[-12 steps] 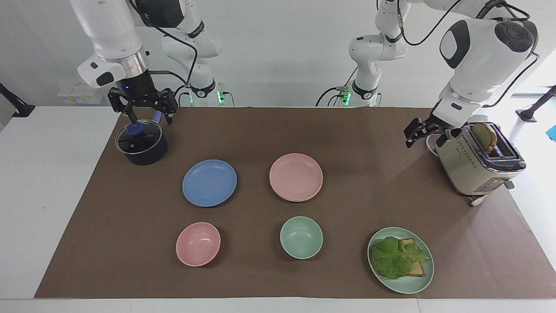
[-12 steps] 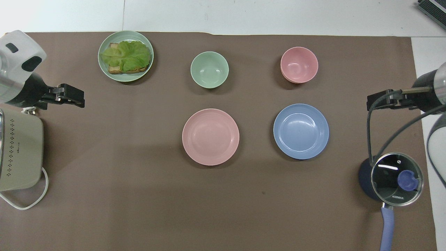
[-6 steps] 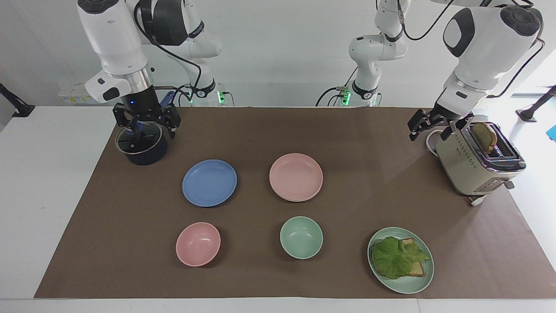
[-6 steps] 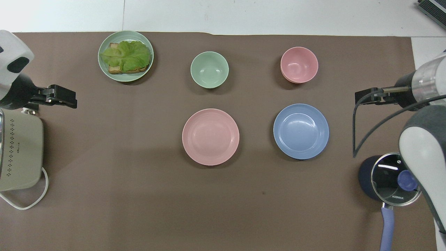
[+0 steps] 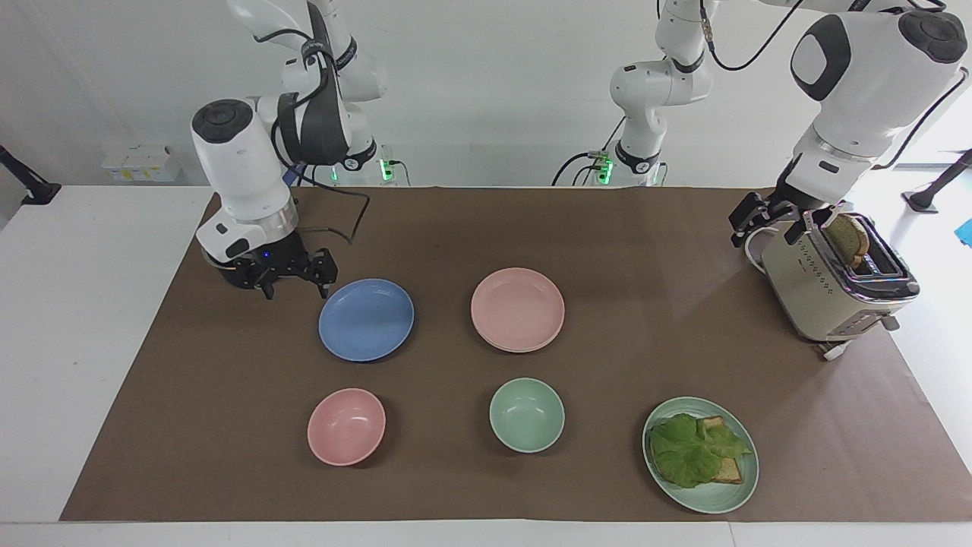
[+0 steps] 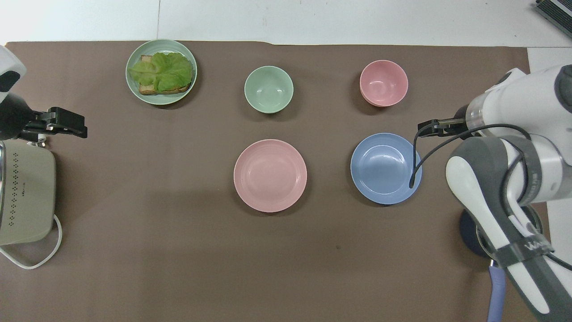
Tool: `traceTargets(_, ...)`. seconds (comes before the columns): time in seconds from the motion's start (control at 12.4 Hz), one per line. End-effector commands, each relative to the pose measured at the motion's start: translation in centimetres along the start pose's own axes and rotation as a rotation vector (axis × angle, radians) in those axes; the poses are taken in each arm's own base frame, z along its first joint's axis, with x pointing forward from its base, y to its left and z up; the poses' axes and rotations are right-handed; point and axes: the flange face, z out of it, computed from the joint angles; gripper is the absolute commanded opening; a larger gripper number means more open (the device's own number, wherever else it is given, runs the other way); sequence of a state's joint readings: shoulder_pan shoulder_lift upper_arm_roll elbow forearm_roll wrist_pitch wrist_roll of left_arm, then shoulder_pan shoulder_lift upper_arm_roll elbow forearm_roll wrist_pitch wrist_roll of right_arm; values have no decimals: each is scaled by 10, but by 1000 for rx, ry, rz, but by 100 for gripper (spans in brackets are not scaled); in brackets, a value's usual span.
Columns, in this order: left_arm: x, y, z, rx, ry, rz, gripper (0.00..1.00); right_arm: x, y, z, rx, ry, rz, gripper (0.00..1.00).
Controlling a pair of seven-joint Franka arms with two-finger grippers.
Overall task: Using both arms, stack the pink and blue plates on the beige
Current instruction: 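Move the right gripper to the rim of the blue plate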
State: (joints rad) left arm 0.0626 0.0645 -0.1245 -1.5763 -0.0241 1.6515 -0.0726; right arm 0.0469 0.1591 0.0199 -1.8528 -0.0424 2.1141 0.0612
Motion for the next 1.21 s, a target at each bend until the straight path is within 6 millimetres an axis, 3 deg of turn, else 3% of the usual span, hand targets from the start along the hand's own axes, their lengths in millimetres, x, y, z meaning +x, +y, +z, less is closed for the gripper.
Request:
traceTargets(0.0, -4, -2, -3, 12, -4, 10, 100, -5, -2, 47, 6, 13, 1, 100)
traceTargets(0.16, -4, -2, -3, 12, -4, 10, 100, -14, -1, 81, 7, -10, -17, 100)
traceTargets(0.4, -4, -2, -3, 12, -4, 10, 100, -32, -3, 113, 9, -44, -36, 100)
traceTargets(0.57, -4, -2, -3, 12, -4, 10, 100, -39, 4, 132, 47, -46, -71, 91)
traceTargets(0.97, -4, -2, -3, 12, -4, 10, 100, -53, 22, 140, 62, -80, -68, 53)
traceTargets(1.05, -4, -2, -3, 12, -4, 10, 100, -54, 24, 140, 74, -82, -57, 38)
traceTargets(1.13, -4, -2, -3, 12, -4, 10, 100, -54, 23, 140, 96, -84, -41, 17)
